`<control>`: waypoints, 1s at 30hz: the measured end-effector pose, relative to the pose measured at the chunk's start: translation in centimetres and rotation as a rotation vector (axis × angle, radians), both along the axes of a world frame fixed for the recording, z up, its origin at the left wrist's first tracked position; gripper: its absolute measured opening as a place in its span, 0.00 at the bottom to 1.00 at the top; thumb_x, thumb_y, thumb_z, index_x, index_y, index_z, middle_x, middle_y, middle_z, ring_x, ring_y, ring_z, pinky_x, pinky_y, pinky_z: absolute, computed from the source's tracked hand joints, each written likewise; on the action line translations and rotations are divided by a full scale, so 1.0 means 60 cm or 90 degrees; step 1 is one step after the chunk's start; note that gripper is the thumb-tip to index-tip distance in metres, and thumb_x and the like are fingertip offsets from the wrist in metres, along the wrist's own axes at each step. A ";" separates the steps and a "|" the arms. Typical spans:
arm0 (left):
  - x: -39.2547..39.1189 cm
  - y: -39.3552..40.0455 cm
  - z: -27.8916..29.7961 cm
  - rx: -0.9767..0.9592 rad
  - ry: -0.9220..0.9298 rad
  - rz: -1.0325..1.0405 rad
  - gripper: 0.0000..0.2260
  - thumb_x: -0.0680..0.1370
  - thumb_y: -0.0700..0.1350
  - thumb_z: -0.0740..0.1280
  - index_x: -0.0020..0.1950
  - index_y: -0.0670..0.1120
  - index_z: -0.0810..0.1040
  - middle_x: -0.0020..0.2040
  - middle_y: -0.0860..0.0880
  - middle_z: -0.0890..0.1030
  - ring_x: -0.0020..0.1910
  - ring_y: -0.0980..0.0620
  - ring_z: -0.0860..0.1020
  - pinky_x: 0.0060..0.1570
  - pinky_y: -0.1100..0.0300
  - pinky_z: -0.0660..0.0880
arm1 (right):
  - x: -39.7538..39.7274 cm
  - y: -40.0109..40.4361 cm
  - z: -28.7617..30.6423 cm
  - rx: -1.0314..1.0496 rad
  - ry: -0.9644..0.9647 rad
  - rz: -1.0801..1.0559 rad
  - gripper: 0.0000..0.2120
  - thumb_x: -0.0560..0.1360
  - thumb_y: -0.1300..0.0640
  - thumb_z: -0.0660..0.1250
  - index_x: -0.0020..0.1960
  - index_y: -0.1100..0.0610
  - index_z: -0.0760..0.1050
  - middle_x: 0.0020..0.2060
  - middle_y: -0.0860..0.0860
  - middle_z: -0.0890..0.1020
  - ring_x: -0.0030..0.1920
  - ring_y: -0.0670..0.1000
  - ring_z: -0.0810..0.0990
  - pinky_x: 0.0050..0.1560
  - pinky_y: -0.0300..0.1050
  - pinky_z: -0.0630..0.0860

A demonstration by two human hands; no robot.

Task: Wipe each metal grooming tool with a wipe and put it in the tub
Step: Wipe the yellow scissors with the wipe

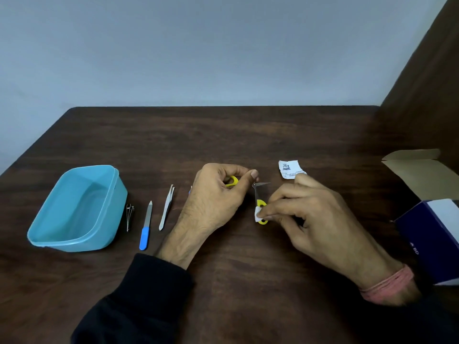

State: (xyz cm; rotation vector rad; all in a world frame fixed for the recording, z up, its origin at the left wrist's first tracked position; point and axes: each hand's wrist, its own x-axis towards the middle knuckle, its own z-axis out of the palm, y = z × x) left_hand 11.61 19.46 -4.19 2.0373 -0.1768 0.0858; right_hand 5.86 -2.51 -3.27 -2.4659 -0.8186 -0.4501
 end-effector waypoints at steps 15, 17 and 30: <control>-0.001 -0.007 0.006 0.025 0.015 0.023 0.11 0.84 0.56 0.75 0.47 0.52 0.90 0.22 0.59 0.73 0.18 0.62 0.70 0.23 0.69 0.65 | 0.001 -0.010 -0.003 -0.001 0.054 0.020 0.07 0.78 0.55 0.81 0.52 0.42 0.91 0.48 0.35 0.86 0.44 0.44 0.73 0.43 0.45 0.76; -0.003 -0.008 0.009 0.031 0.011 0.020 0.11 0.84 0.55 0.75 0.47 0.51 0.90 0.21 0.60 0.73 0.19 0.63 0.71 0.24 0.70 0.65 | 0.001 -0.007 -0.003 0.007 0.050 0.016 0.06 0.79 0.54 0.80 0.52 0.43 0.91 0.48 0.35 0.86 0.44 0.44 0.73 0.43 0.46 0.77; -0.003 -0.007 0.010 0.045 -0.002 -0.007 0.10 0.84 0.54 0.75 0.46 0.52 0.90 0.23 0.63 0.74 0.24 0.63 0.72 0.30 0.74 0.65 | 0.002 0.023 -0.023 0.066 -0.023 -0.041 0.06 0.82 0.58 0.77 0.56 0.49 0.90 0.50 0.40 0.86 0.47 0.50 0.79 0.48 0.51 0.80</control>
